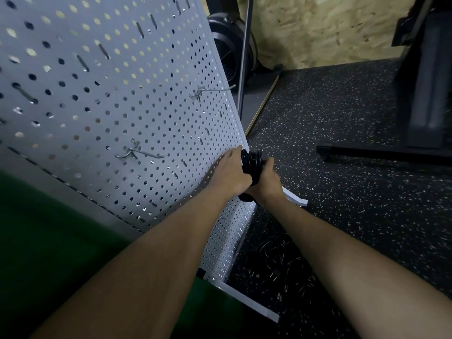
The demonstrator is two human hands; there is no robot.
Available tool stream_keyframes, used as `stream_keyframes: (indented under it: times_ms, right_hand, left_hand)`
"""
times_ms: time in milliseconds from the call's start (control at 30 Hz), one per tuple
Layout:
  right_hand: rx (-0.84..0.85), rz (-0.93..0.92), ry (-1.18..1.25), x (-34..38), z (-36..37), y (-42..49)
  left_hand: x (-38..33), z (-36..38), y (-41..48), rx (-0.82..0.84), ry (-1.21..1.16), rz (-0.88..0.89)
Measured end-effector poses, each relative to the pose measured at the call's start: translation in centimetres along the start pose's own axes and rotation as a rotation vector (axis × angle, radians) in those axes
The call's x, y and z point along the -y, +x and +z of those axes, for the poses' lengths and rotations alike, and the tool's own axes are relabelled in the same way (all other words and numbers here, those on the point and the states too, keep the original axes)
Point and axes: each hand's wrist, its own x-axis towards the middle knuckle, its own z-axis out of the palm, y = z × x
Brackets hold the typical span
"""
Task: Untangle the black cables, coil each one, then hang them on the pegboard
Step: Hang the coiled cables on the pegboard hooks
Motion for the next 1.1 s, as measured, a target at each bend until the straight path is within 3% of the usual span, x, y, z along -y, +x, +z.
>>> stream_keyframes:
  times_ms: [200, 367, 633, 733, 900, 1100]
  right_hand:
    - [0.149, 0.042, -0.137, -0.2, -3.8, -1.9]
    - [0.205, 0.027, -0.457, 1.6, -9.3, -5.5]
    - [0.313, -0.042, -0.811, 2.0, -16.6, -10.4]
    - [0.379, -0.079, -0.884, 0.4, -17.9, -9.3]
    - [0.492, -0.128, -0.909, -2.7, -17.8, -6.5]
    - [0.566, -0.208, -0.872, -6.1, -16.9, -4.4]
  left_hand:
    - [-0.2, -0.1, -0.9, -0.067, 0.01, 0.089]
    - [-2.1, -1.4, -3.6, -0.11, 0.108, 0.214]
    - [-5.5, 1.9, -8.5, -0.021, 0.069, 0.447]
    - [-5.5, 5.3, -8.4, 0.039, 0.082, 0.373]
    - [-2.7, 10.7, -6.4, 0.311, 0.234, 0.093]
    - [3.9, 16.5, -5.4, 0.44, 0.211, -0.236]
